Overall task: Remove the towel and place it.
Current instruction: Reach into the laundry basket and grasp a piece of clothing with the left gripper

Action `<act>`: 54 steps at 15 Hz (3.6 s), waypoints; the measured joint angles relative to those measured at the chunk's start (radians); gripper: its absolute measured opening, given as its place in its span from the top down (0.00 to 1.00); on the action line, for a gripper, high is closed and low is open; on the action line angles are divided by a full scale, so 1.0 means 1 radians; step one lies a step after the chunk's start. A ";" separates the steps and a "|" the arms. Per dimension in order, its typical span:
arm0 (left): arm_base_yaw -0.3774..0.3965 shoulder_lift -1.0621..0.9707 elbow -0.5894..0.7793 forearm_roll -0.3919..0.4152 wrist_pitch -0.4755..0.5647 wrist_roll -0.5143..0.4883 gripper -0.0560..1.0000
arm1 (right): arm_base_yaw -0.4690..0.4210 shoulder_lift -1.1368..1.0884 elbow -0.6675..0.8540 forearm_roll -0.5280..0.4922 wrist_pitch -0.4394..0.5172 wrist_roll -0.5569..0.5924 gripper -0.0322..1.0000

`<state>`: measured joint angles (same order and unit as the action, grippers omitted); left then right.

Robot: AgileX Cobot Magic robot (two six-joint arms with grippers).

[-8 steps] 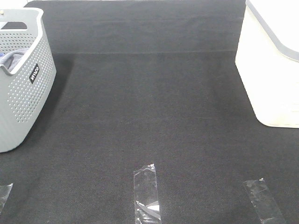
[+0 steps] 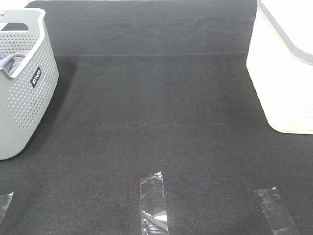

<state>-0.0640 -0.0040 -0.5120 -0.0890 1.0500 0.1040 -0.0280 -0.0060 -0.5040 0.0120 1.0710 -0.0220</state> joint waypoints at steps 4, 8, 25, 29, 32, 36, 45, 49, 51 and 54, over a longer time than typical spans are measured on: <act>0.000 0.000 0.000 0.000 0.000 0.000 0.31 | 0.000 0.000 0.000 0.000 0.000 0.000 0.36; 0.000 0.000 0.000 0.000 0.000 0.000 0.31 | 0.000 0.000 0.000 0.000 0.000 0.000 0.36; 0.000 0.000 0.000 0.000 0.000 0.000 0.31 | 0.000 0.000 0.000 0.000 0.000 0.000 0.36; 0.000 0.000 0.000 0.000 0.000 0.000 0.31 | 0.000 0.000 0.000 0.000 0.000 0.000 0.36; 0.000 0.000 0.000 0.000 0.000 0.000 0.31 | 0.000 0.000 0.000 0.000 0.000 0.000 0.36; 0.000 0.000 0.000 0.000 0.000 0.000 0.31 | 0.000 0.000 0.000 0.000 0.000 0.000 0.36; 0.000 0.016 -0.002 0.000 -0.001 0.000 0.31 | 0.000 0.000 0.000 0.000 0.000 0.000 0.36; 0.000 0.234 -0.040 0.036 -0.265 -0.053 0.31 | 0.000 0.000 0.000 0.000 0.000 0.000 0.36; 0.000 0.395 -0.041 0.109 -0.457 -0.104 0.31 | 0.000 0.000 0.000 0.000 0.000 0.000 0.36; 0.000 0.753 -0.129 0.261 -0.616 -0.221 0.31 | 0.000 0.000 0.000 0.000 0.000 0.000 0.36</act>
<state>-0.0640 0.7490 -0.6410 0.1720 0.4340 -0.1170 -0.0280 -0.0060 -0.5040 0.0120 1.0710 -0.0220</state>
